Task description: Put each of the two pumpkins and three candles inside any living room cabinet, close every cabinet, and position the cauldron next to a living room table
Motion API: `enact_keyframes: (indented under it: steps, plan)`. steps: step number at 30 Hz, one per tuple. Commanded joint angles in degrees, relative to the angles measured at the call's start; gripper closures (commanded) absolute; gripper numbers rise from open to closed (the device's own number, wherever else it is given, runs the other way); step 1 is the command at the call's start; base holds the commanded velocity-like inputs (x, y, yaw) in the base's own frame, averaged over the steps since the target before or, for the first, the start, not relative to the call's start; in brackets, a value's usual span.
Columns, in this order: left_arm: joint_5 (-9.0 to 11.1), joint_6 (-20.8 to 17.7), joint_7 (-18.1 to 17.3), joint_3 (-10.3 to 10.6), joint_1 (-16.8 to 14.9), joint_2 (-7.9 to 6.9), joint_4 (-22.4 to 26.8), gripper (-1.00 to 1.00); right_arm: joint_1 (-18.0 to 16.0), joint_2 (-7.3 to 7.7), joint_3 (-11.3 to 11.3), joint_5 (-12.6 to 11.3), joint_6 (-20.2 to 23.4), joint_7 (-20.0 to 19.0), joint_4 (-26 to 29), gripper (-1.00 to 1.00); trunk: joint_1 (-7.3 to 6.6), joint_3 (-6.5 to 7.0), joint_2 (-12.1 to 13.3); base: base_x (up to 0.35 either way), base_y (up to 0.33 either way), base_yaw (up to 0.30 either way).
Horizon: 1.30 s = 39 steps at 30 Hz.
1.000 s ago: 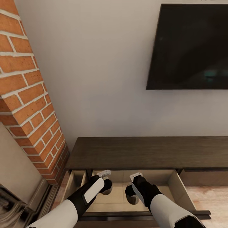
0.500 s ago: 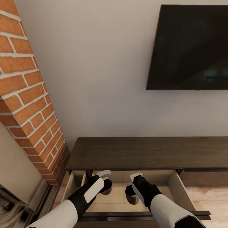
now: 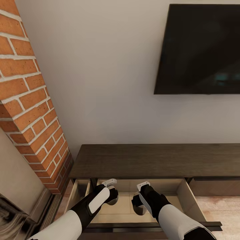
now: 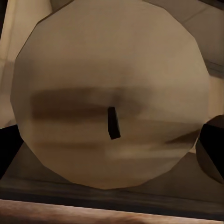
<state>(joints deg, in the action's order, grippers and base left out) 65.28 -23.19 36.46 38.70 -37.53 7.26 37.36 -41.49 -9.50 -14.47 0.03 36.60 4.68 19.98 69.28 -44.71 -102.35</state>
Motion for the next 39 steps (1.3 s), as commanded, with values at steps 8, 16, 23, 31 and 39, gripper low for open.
enact_keyframes:
  steps: [8,16,23,31,39]
  plan:
    - [9.88,-0.25,0.1,-0.63,0.0,-0.24,-0.08,1.0,-1.48,-0.34,0.0,-0.23,0.63,0.45,-0.13,1.0,1.1,-0.9,-2.01,0.0,0.0,0.0]
    - [12.05,-2.83,10.04,-0.89,-0.26,-0.22,-0.07,1.0,-6.54,-0.5,0.14,-0.64,5.36,3.35,-3.31,1.0,2.86,-2.33,-5.21,0.0,0.0,0.0]
    - [12.14,-3.0,11.83,-0.91,-1.02,-0.17,0.21,1.0,-6.69,-0.5,0.37,-0.46,6.11,3.76,-3.25,1.0,4.39,-3.59,-8.02,0.0,0.0,0.0]
    - [12.07,-2.93,11.84,-0.91,-1.46,-0.14,0.51,1.0,-6.48,-0.5,0.47,-0.47,6.21,-0.15,-3.33,1.0,6.15,-5.03,-11.23,0.0,0.0,0.0]
    - [12.23,-2.5,11.65,-0.91,-1.43,-0.06,-0.01,1.0,-5.9,-0.5,0.43,-0.47,5.55,-4.17,-5.37,1.0,7.91,-6.46,-14.44,0.0,0.0,0.0]
